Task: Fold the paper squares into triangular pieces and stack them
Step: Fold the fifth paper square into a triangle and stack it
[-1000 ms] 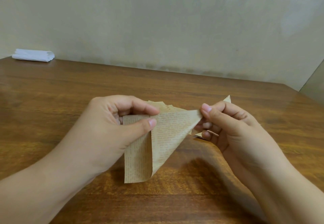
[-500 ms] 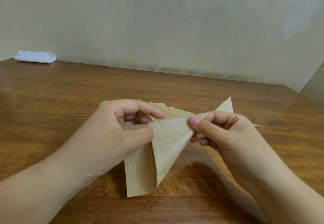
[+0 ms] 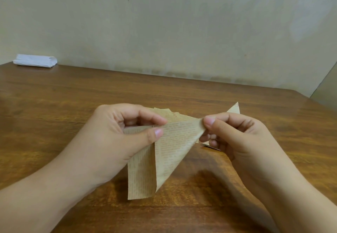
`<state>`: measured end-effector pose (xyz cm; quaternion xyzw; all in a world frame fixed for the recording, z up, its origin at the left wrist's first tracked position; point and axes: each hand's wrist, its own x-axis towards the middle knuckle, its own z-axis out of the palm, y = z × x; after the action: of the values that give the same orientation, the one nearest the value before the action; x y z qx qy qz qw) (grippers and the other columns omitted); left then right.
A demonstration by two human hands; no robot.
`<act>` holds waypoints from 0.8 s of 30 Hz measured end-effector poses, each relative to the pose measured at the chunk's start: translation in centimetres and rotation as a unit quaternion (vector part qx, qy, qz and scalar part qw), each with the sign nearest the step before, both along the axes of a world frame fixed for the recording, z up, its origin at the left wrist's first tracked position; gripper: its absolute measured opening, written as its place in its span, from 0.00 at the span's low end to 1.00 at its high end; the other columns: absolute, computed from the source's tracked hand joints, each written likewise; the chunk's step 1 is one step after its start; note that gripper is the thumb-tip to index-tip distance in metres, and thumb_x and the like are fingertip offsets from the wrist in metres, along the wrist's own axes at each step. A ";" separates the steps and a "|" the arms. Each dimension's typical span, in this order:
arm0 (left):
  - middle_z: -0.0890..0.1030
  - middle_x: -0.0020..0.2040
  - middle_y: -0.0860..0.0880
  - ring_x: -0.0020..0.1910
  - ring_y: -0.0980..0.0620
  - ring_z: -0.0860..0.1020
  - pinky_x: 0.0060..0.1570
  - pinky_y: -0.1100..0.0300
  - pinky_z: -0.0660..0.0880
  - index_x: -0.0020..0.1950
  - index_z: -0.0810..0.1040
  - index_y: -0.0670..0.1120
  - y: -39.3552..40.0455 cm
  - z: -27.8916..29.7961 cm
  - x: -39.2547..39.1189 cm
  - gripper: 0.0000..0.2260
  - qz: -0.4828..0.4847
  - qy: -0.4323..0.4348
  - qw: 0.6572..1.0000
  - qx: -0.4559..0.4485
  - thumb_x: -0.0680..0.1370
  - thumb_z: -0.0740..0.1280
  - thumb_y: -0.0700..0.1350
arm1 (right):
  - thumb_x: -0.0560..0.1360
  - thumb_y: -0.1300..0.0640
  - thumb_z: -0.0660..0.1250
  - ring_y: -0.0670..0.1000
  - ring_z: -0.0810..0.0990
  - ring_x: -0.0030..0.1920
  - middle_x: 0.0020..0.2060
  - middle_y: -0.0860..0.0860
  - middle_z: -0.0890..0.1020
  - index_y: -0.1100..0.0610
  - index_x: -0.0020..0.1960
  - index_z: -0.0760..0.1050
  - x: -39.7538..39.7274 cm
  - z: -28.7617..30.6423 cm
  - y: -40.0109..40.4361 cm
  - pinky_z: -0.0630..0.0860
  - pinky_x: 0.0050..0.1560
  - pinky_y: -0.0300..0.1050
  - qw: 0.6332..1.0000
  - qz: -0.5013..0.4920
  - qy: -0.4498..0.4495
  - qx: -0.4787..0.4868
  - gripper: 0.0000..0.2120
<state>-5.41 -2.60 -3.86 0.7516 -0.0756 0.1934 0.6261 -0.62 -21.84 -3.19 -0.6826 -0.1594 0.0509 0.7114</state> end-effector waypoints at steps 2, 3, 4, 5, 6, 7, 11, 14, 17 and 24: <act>0.85 0.38 0.52 0.41 0.57 0.83 0.41 0.68 0.78 0.35 0.85 0.56 -0.1 0.0 0.0 0.08 -0.003 0.002 1.000 -0.012 0.58 0.72 0.47 | 0.60 0.52 0.71 0.46 0.77 0.33 0.30 0.54 0.81 0.57 0.33 0.82 0.0 0.0 0.0 0.70 0.39 0.41 1.000 -0.001 -0.004 -0.004 0.08; 0.85 0.38 0.51 0.40 0.56 0.83 0.41 0.67 0.79 0.35 0.85 0.55 -0.1 0.1 0.0 0.09 -0.002 0.002 1.000 -0.018 0.57 0.73 0.47 | 0.60 0.51 0.71 0.47 0.77 0.33 0.30 0.53 0.81 0.56 0.33 0.82 0.0 0.0 0.0 0.70 0.39 0.41 1.000 0.001 -0.005 -0.006 0.08; 0.85 0.37 0.50 0.39 0.56 0.83 0.40 0.65 0.79 0.36 0.85 0.54 -0.1 0.1 -0.1 0.09 0.000 0.002 1.000 -0.023 0.57 0.73 0.47 | 0.61 0.51 0.71 0.47 0.77 0.33 0.30 0.53 0.81 0.56 0.32 0.82 0.0 0.0 0.0 0.70 0.39 0.41 1.000 0.003 -0.005 -0.006 0.08; 0.85 0.37 0.49 0.38 0.55 0.83 0.40 0.64 0.80 0.37 0.85 0.54 -0.1 0.2 -0.1 0.10 0.004 0.003 1.000 -0.028 0.57 0.73 0.46 | 0.61 0.51 0.70 0.47 0.77 0.33 0.30 0.53 0.81 0.56 0.32 0.82 0.0 -0.1 0.0 0.70 0.39 0.40 1.000 0.004 -0.006 -0.007 0.08; 0.84 0.36 0.48 0.38 0.54 0.83 0.40 0.62 0.81 0.38 0.84 0.53 -0.1 0.3 -0.2 0.11 0.007 0.005 1.000 -0.030 0.57 0.73 0.46 | 0.61 0.51 0.70 0.46 0.77 0.33 0.30 0.53 0.81 0.56 0.32 0.82 0.0 0.0 -0.1 0.71 0.38 0.40 1.000 0.004 -0.007 -0.009 0.08; 0.84 0.36 0.48 0.37 0.53 0.83 0.40 0.60 0.81 0.39 0.84 0.54 -0.1 0.3 -0.2 0.11 0.009 0.007 0.999 -0.030 0.57 0.73 0.46 | 0.61 0.51 0.70 0.46 0.78 0.33 0.30 0.53 0.82 0.56 0.32 0.82 0.0 0.0 -0.1 0.71 0.38 0.39 1.000 0.005 -0.011 -0.012 0.08; 0.84 0.34 0.49 0.36 0.53 0.83 0.39 0.57 0.80 0.42 0.83 0.55 0.0 0.4 -0.3 0.13 0.007 0.008 1.000 -0.027 0.58 0.73 0.47 | 0.61 0.51 0.70 0.46 0.78 0.34 0.30 0.53 0.82 0.55 0.33 0.83 0.1 -0.1 -0.2 0.73 0.39 0.39 1.000 0.008 -0.020 -0.007 0.08; 0.83 0.34 0.49 0.36 0.53 0.83 0.39 0.58 0.80 0.42 0.83 0.56 0.0 0.4 -0.4 0.14 0.001 0.009 1.000 -0.028 0.59 0.74 0.46 | 0.60 0.47 0.75 0.45 0.79 0.34 0.31 0.52 0.82 0.55 0.34 0.83 0.3 -0.3 -0.2 0.74 0.37 0.35 0.999 0.018 -0.030 0.001 0.11; 0.84 0.35 0.49 0.37 0.55 0.83 0.40 0.58 0.79 0.40 0.84 0.56 0.1 0.4 -0.4 0.12 -0.002 0.004 1.000 -0.025 0.59 0.74 0.46 | 0.55 0.38 0.77 0.45 0.80 0.36 0.32 0.51 0.83 0.54 0.37 0.84 0.5 -0.6 -0.3 0.75 0.38 0.33 0.998 0.030 -0.050 -0.004 0.22; 0.85 0.37 0.52 0.39 0.58 0.82 0.38 0.67 0.76 0.37 0.84 0.52 0.1 0.3 -0.2 0.08 -0.007 -0.011 1.000 -0.022 0.59 0.73 0.45 | 0.53 0.36 0.77 0.44 0.80 0.35 0.32 0.51 0.83 0.55 0.38 0.84 0.6 -0.7 -0.3 0.75 0.37 0.32 0.998 0.036 -0.047 -0.001 0.24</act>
<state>-5.62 -2.46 -3.56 0.7350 -0.0831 0.1988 0.6429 -0.06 -22.14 -3.86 -0.6787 -0.2169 0.0445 0.7002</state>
